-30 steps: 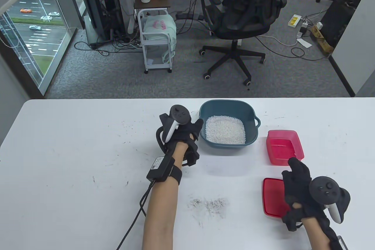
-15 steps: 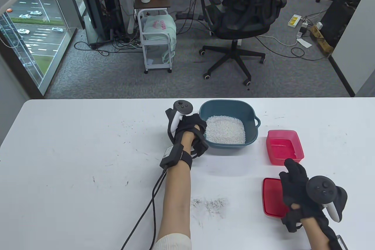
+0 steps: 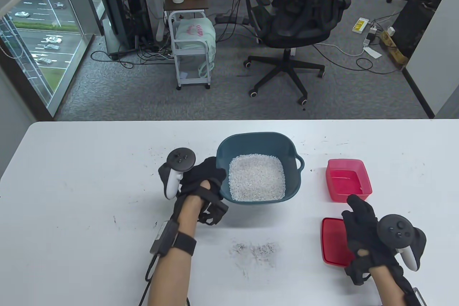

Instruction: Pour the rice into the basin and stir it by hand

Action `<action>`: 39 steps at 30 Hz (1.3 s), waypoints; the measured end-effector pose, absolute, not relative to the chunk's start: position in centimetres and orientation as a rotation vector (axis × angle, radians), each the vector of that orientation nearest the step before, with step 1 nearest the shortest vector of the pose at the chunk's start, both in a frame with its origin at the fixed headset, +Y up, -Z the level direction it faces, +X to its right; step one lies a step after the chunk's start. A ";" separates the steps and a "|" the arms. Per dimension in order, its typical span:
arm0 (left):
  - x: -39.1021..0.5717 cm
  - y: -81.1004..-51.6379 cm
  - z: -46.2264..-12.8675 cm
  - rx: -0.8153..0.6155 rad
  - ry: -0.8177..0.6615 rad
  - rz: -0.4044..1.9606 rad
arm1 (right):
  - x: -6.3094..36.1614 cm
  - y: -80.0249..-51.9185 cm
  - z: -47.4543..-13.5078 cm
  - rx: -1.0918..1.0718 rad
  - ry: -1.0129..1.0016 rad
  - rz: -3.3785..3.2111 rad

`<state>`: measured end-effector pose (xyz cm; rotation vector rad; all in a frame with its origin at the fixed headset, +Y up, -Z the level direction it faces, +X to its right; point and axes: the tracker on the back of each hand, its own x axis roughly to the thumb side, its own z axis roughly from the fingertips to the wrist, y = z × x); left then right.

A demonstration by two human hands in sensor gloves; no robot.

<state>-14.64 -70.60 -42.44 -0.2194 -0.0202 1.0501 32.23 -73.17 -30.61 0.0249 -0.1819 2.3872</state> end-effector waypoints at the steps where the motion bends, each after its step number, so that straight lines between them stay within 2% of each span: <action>1: -15.1 -70.7 -41.0 -0.203 -0.031 1.042 | 32.2 -73.3 -30.6 0.027 -0.176 2.388; 5: -15.9 -72.0 -36.6 -0.162 -0.045 1.057 | 32.3 -73.6 -30.8 0.012 -0.159 2.382; 10: -15.5 -75.1 -33.4 -0.165 -0.056 1.131 | 32.4 -73.7 -30.8 0.003 -0.152 2.375; 15: -14.5 -77.0 -32.8 -0.258 -0.075 1.150 | 32.3 -73.9 -30.9 0.003 -0.135 2.392; 20: -14.1 -77.9 -33.3 -0.288 -0.076 1.056 | 32.0 -73.8 -30.9 0.018 -0.141 2.419; 27: -14.0 -78.3 -33.3 -0.292 -0.072 1.069 | 30.1 -73.8 -30.7 0.083 -0.126 2.493; 29: -13.9 -78.3 -33.1 -0.288 -0.055 1.074 | 28.7 -72.9 -30.4 0.174 -0.147 2.533; 34: -14.0 -78.4 -33.2 -0.299 -0.041 1.081 | 23.3 -68.5 -29.5 0.386 -0.350 2.651; 36: -14.1 -78.5 -33.2 -0.309 -0.036 1.100 | 20.0 -67.2 -29.9 0.536 -0.261 2.681; 39: -14.1 -78.5 -33.3 -0.317 -0.034 1.116 | 15.6 -66.6 -31.0 0.728 -0.022 2.721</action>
